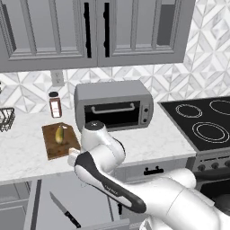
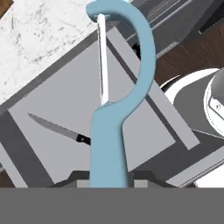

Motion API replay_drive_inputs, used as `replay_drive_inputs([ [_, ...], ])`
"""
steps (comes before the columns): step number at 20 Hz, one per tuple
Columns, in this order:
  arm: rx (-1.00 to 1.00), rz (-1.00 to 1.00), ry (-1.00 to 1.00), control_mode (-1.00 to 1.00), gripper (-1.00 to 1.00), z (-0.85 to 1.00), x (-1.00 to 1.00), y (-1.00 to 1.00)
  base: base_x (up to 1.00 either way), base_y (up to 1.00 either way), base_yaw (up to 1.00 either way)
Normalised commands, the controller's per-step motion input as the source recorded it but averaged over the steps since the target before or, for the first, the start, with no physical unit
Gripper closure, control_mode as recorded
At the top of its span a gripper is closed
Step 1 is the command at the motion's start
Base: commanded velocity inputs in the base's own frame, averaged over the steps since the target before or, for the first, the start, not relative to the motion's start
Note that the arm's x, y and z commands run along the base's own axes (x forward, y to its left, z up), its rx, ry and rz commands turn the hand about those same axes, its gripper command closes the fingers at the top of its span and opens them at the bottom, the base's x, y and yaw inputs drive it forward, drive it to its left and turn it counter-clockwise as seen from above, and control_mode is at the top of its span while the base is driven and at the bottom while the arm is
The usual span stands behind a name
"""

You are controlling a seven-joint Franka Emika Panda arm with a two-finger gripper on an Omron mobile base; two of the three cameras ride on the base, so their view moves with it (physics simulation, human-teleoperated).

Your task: Place the appropriate cutting tool for cutting the cucumber skin on the cutting board.

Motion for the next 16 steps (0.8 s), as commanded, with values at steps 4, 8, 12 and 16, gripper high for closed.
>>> replay_drive_inputs([
  [4, 0.00, 0.10, -0.09, -1.00, 1.00, 0.26, 0.99, 0.16, 0.00, 0.00, 0.00],
  [8, 0.00, 0.16, -0.01, -1.00, 1.00, 0.03, 0.70, 0.05, 0.00, 0.00, 0.00],
  [12, -0.01, 0.14, -0.05, -1.00, 1.00, -0.03, 0.49, 0.05, 0.00, 0.00, 0.00],
  [16, -0.01, 0.08, -0.01, -1.00, 1.00, -0.14, 0.37, 0.39, 0.00, 0.00, 0.00],
])
